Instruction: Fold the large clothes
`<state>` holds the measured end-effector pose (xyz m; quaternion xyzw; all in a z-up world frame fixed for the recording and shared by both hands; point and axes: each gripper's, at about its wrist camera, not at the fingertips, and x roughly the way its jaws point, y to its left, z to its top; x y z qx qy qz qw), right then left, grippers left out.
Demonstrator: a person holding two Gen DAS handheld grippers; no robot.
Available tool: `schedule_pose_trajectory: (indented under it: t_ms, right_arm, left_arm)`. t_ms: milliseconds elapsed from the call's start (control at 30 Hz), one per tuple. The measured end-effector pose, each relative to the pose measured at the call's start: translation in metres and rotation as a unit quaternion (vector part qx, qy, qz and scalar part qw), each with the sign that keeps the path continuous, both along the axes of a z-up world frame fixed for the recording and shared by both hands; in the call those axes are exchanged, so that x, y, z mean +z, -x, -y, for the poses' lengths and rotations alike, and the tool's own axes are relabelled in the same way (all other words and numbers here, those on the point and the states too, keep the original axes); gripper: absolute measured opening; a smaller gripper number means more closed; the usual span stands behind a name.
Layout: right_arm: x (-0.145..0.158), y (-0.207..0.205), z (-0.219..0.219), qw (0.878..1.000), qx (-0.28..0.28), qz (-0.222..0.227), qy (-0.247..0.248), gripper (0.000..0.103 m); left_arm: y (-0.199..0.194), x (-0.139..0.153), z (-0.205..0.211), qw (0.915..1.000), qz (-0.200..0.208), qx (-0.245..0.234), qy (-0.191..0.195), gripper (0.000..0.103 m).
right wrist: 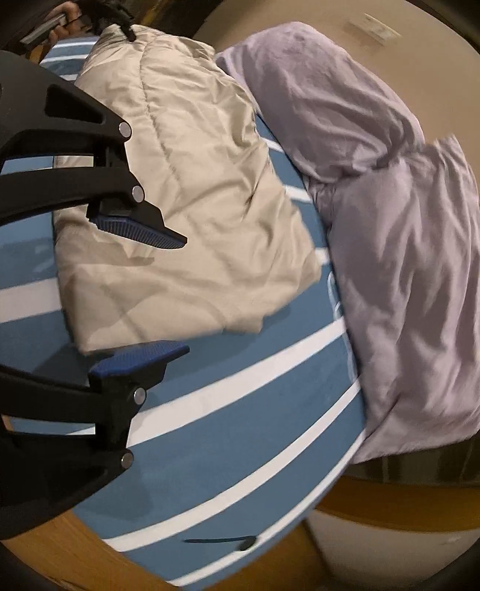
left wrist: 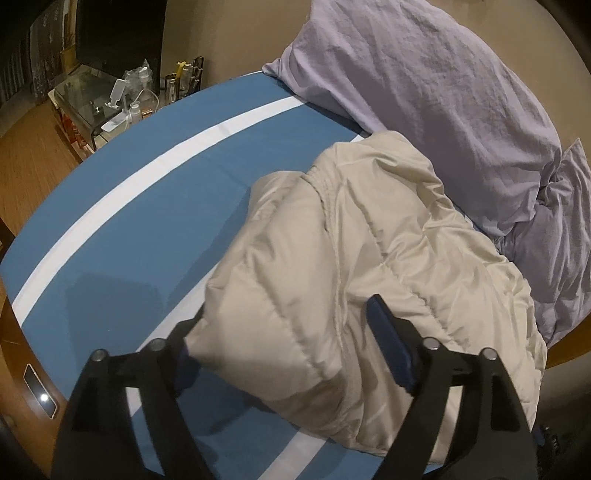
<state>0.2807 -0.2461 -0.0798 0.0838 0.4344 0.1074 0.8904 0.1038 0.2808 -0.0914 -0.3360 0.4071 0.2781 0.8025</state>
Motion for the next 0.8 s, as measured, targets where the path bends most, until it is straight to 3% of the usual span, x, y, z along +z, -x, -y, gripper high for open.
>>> schedule_pose_trajectory:
  t_ms: [333, 533, 800]
  right_arm:
    - [-0.006, 0.021, -0.108, 0.988, 0.144, 0.034, 0.045, 0.056]
    - [-0.014, 0.024, -0.128, 0.985, 0.156, 0.036, 0.056, 0.056]
    - [-0.026, 0.037, -0.141, 0.982, 0.164, 0.049, 0.086, 0.068]
  left_arm:
    - [-0.01, -0.017, -0.006, 0.9989, 0.013, 0.024, 0.037, 0.089]
    - [-0.014, -0.02, -0.006, 0.9982, 0.019, 0.036, 0.044, 0.089]
    - [-0.016, -0.026, -0.006, 0.9966, 0.033, 0.052, 0.055, 0.088]
